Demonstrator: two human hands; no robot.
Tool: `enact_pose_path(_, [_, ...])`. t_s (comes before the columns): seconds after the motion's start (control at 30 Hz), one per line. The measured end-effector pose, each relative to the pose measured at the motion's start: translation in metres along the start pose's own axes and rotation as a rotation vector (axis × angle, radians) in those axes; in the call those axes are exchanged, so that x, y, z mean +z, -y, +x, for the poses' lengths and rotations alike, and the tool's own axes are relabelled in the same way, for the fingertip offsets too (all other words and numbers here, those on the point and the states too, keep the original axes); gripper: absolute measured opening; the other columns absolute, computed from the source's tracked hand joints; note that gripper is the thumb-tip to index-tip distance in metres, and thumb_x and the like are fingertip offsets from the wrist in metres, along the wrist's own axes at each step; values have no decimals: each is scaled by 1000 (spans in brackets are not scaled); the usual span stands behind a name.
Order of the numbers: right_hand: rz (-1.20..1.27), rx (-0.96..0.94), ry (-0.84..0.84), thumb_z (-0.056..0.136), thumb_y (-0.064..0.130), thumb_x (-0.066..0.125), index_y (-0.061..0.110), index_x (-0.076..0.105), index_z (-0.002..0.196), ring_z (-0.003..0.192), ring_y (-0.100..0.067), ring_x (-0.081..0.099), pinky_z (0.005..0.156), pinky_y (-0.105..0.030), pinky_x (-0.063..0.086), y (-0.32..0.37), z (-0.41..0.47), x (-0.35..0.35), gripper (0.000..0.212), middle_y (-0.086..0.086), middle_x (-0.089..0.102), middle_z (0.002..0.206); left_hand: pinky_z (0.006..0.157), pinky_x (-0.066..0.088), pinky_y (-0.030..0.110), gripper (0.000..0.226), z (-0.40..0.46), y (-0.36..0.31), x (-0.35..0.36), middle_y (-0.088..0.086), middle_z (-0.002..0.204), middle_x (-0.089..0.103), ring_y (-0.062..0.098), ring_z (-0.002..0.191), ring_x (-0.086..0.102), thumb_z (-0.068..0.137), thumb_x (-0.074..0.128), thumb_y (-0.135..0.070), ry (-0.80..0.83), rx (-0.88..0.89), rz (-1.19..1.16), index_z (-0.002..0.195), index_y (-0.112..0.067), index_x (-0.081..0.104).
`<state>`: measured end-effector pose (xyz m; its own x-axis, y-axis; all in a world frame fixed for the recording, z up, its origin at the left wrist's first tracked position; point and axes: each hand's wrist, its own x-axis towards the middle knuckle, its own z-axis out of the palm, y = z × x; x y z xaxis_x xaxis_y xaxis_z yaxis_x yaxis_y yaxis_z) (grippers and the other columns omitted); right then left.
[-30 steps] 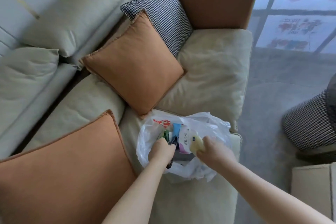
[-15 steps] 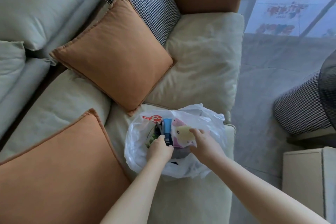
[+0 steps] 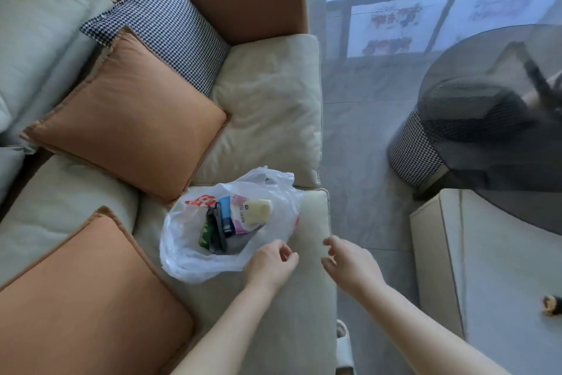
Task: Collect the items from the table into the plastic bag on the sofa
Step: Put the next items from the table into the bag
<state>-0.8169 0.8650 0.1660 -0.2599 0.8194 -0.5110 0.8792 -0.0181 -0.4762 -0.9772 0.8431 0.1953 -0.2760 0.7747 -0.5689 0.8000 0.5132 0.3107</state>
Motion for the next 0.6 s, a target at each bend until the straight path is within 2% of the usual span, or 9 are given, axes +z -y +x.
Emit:
enact_pose_path(0.17, [28,148,-41,92,35,45,23,46,128,118,-22,54,93,-32,40,-77,-74,3,38,1,59,125,84,44,24,26,-51,-43,64,-7,109,69,15,108,61,87,52,-43,84,93,132,100,-24,65])
enact_pose_path(0.33, [109,351,-63,92,35,46,20,49,122,115,-26,56,93,-35,40,-163,-171,21,33,-4,61,122,83,45,26,24,-115,-87,143,-8,107,69,16,106,61,87,52,-45,204,232,260,95,-27,65])
enact_pose_path(0.6, [284,705,-89,93,31,44,23,51,127,118,-27,54,97,-32,41,-292,-311,64,35,-1,59,128,82,46,27,21,-201,-139,263,-10,105,66,13,102,61,88,49,-45,373,459,465,92,-28,61])
